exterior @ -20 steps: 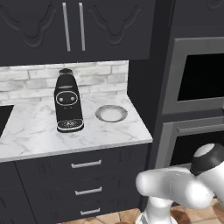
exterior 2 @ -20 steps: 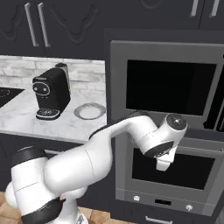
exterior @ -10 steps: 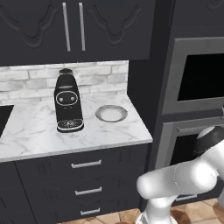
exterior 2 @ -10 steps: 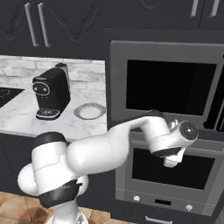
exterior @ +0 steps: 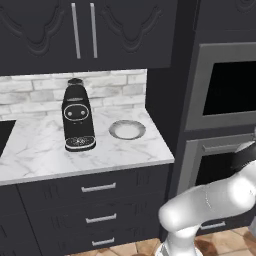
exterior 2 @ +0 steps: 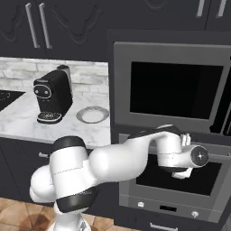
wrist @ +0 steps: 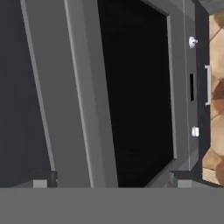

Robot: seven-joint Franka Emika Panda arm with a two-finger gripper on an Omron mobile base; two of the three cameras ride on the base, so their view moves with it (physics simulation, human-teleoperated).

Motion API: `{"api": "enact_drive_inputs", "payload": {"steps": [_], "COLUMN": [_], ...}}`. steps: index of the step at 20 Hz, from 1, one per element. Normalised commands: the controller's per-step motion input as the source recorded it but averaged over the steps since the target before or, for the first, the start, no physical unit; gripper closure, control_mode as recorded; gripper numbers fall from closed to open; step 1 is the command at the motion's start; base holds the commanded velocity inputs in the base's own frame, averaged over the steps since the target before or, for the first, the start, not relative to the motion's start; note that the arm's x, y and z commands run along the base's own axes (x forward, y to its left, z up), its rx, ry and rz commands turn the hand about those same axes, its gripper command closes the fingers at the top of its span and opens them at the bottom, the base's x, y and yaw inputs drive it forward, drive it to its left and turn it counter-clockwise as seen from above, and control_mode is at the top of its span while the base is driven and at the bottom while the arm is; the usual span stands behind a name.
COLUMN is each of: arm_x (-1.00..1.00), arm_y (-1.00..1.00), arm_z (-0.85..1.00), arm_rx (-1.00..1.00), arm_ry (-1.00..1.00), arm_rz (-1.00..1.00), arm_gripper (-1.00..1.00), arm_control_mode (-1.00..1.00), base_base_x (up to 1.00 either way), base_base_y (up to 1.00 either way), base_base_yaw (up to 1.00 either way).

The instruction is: Take the fish from the oven and place it on the plate on the counter.

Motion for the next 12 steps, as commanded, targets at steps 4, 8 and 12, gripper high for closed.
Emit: {"api": "enact_drive_inputs", "payload": {"steps": [4,8,12], "arm_x": [0.26,0.3,0.38], "arm_y": [-0.26,-0.19,-0.21], "arm_z": [-0.53,-0.3,-0.07], "arm_rx": [0.11,0.09,0.06], "arm_ry": [-0.14,-0.15,-0.13], "arm_rz": [0.0,0.0,0.0], "arm_gripper": [-1.0,-1.0,-1.0], "arm_control_mode": [-1.0,-1.0,-1.0], "base_base_x": [0.0,0.0,0.0], "base_base_y": [0.0,0.0,0.0], "base_base_yaw": [0.0,0.0,0.0]}}
